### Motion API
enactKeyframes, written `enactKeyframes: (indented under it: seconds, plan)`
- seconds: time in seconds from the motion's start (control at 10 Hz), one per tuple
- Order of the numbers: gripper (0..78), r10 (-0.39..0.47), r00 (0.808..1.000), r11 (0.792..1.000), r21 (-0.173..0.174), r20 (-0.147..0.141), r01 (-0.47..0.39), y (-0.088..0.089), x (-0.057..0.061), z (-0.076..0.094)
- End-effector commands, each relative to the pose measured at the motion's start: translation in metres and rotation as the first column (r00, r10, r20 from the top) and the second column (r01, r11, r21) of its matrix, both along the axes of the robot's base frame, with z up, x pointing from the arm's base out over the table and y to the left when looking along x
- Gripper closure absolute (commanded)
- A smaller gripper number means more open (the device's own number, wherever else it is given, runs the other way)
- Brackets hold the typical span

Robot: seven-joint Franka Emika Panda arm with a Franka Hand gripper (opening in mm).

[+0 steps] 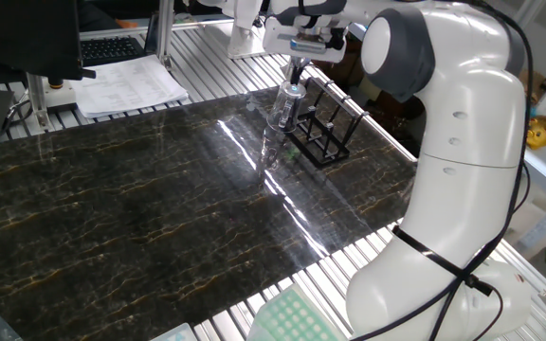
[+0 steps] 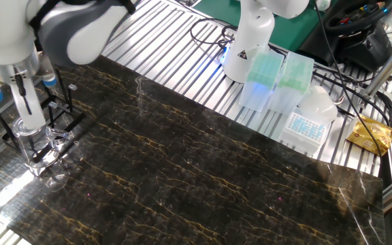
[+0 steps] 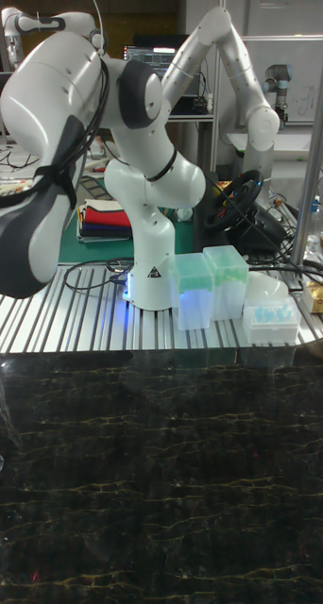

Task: Take the cup off the cup rack

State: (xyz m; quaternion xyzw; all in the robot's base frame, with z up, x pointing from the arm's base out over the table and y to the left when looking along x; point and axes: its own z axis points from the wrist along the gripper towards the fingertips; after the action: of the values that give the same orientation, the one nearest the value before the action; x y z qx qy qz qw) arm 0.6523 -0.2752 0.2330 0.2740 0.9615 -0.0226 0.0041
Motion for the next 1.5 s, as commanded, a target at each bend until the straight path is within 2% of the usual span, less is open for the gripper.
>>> enactKeyframes:
  seconds: [0.1, 0.2, 0.4, 1.0, 1.2, 1.5]
  plan:
    - [77.6, -0.016, 1.0, 1.0, -0.001, 0.015, 0.016, -0.001, 0.001, 0.002]
    - [77.6, -0.02, 0.999, 1.0, -0.009, 0.042, 0.02, -0.001, 0.001, 0.002]
    - [77.6, -0.014, 0.997, 0.999, -0.028, 0.072, 0.016, -0.002, 0.002, 0.002]
    - [77.6, -0.014, 0.997, 0.999, -0.032, 0.075, 0.016, -0.009, 0.009, 0.003]
    - [77.6, -0.013, 0.997, 0.999, -0.046, 0.081, 0.017, -0.012, 0.012, -0.001]
    - [77.6, -0.013, 0.998, 0.999, -0.035, 0.069, 0.015, -0.014, 0.015, -0.006]
